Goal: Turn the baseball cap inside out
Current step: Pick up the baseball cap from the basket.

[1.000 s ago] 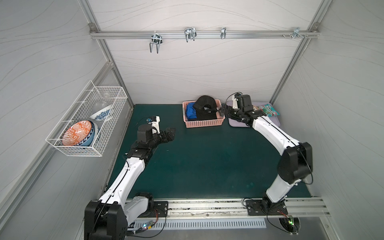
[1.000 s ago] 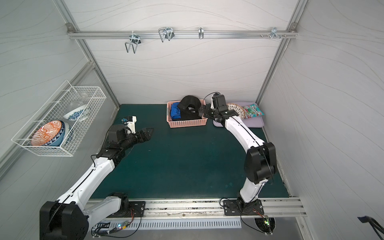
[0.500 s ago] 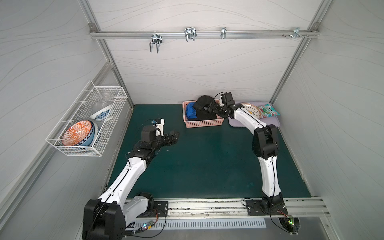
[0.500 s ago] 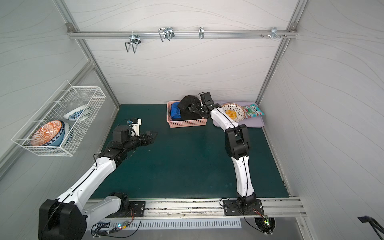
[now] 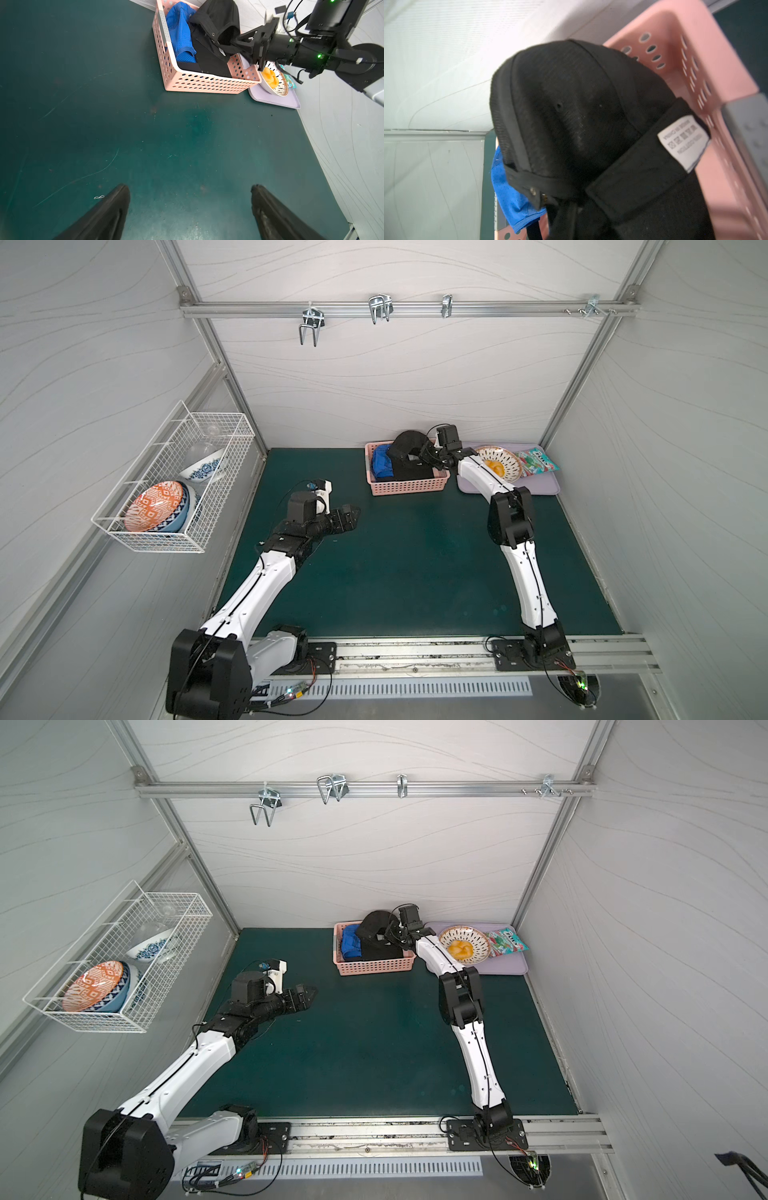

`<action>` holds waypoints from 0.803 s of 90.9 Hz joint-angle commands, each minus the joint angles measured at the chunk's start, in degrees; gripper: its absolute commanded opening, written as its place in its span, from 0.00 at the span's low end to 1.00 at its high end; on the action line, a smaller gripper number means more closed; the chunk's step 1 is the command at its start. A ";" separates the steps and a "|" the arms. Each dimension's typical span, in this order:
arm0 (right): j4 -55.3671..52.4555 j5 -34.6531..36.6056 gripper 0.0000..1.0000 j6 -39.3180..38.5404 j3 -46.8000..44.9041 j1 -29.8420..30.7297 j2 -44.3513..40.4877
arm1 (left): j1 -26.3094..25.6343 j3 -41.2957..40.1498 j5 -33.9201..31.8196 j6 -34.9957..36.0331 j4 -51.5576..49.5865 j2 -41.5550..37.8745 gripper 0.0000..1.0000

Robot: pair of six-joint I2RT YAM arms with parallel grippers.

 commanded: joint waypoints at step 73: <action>-10.00 -0.59 0.00 -15.47 -23.53 4.42 -51.79 | -18.43 21.24 -6.31 17.71 3.24 -2.09 1.00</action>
